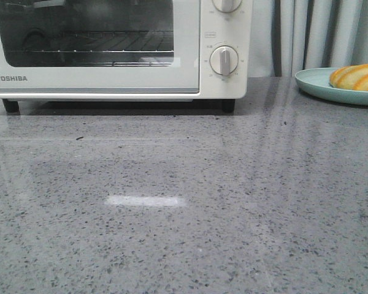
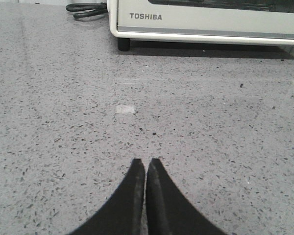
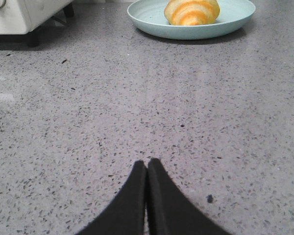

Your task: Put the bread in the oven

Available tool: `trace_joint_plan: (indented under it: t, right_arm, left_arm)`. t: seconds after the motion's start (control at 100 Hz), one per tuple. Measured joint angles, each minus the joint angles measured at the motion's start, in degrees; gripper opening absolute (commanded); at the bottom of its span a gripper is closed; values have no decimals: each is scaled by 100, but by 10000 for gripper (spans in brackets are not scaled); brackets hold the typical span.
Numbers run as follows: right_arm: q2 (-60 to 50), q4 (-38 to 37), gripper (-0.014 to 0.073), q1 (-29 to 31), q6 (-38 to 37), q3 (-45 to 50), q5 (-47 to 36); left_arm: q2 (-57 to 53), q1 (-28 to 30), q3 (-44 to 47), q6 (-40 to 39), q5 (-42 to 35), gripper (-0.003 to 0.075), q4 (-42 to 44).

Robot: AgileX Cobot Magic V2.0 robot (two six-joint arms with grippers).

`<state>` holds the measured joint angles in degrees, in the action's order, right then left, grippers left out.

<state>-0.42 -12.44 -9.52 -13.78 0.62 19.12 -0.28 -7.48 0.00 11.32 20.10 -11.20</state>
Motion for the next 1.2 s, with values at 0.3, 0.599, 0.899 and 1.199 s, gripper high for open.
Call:
trace_joint_plan:
  t: [0.3, 0.599, 0.899, 1.199]
  right_arm:
    - [0, -373, -50, 0, 0, 0, 12]
    - [0, -1876, -50, 0, -14, 0, -970]
    - [0, 99, -50, 0, -357, 0, -2700]
    - [189, 1767, -49, 12, -405, -396, -2763]
  left_arm:
    - [0, 0, 0, 0, 0, -21, 25]
    - [0, 0, -1, 0, -633, -21, -1735]
    - [0, 0, 0, 0, -2101, -22, -3805]
    - [839, 0, -1161, 0, -1541, -21, -1970]
